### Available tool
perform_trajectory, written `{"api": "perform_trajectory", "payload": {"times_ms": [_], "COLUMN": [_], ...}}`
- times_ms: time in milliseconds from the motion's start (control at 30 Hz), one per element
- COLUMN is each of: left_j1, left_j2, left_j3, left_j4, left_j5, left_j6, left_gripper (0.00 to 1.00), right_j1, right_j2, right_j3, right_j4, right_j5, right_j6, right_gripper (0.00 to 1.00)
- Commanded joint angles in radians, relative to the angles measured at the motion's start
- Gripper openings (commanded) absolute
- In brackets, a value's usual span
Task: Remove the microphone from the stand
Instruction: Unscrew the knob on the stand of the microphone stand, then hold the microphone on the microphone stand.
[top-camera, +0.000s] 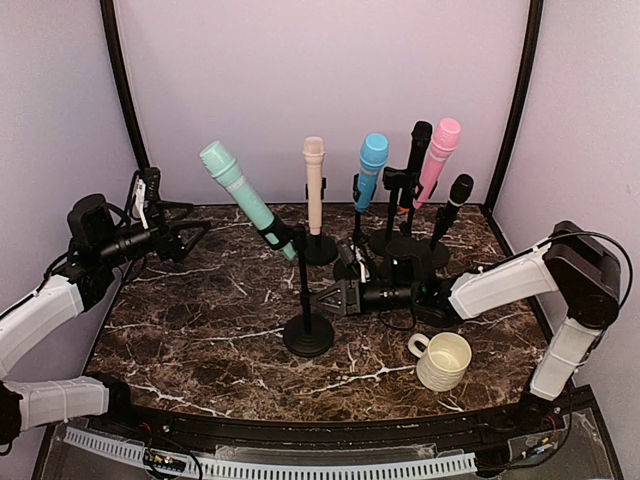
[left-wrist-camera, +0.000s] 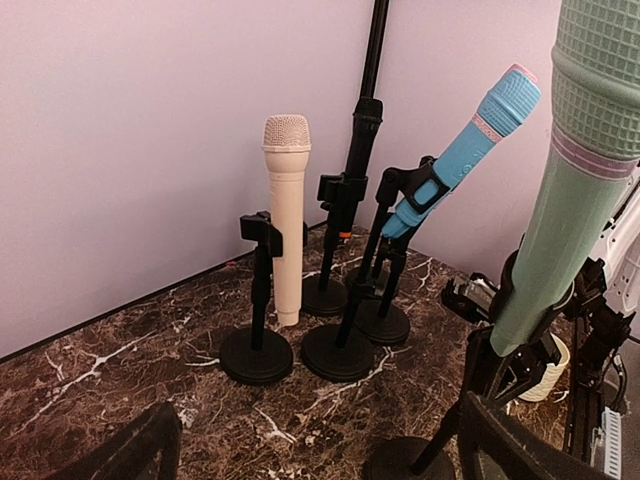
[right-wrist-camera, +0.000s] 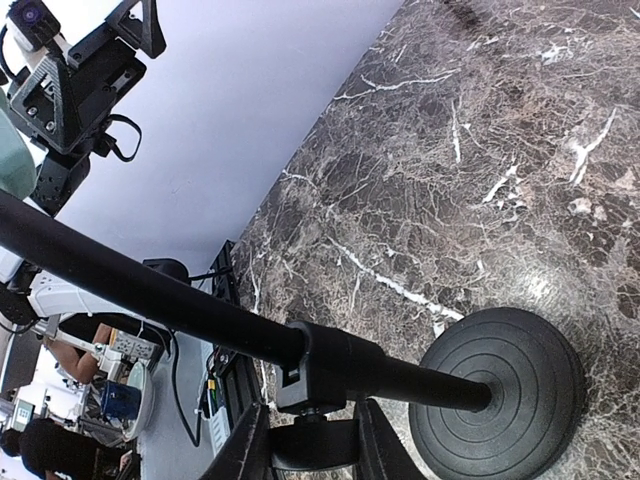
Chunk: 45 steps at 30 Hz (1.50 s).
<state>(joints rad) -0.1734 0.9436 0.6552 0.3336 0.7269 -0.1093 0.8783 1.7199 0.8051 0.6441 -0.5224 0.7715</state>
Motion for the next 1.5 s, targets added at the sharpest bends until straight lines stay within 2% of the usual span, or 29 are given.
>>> {"api": "perform_trajectory", "payload": {"times_ms": [0,133,233,500,800,1233,1467], "left_j1": [-0.008,-0.037,-0.112,-0.225,-0.335,-0.391,-0.405], "left_j2": [-0.021,-0.020,-0.008,0.049,0.124,0.191,0.206], "left_j3": [0.004,-0.005,0.009,0.067,0.055,0.052,0.054], "left_j4": [0.047,0.115,0.111,0.159,0.246,0.379,0.415], "left_j5": [0.045,0.111,0.113,0.062,-0.043,-0.119,-0.162], "left_j6": [-0.011,-0.057,-0.054,-0.086,-0.087,-0.119,-0.106], "left_gripper": [0.99,0.99,0.99,0.99,0.99,0.99,0.96], "right_j1": [0.016,0.023,0.025,0.030,0.043,0.067,0.092], "right_j2": [-0.034,-0.030,-0.031,-0.026,-0.042,-0.049,-0.059], "right_j3": [0.007,0.009,0.022,0.024,0.019,0.048,0.076], "right_j4": [-0.020,-0.026,-0.040,-0.055,-0.076,-0.140,-0.215], "right_j5": [0.080,0.098,0.111,0.128,0.154,0.196,0.267], "right_j6": [-0.045,-0.048,-0.054,-0.074,-0.109,-0.169,-0.225], "right_gripper": [0.15,0.15,0.15,0.15,0.14,0.13,0.13]}}
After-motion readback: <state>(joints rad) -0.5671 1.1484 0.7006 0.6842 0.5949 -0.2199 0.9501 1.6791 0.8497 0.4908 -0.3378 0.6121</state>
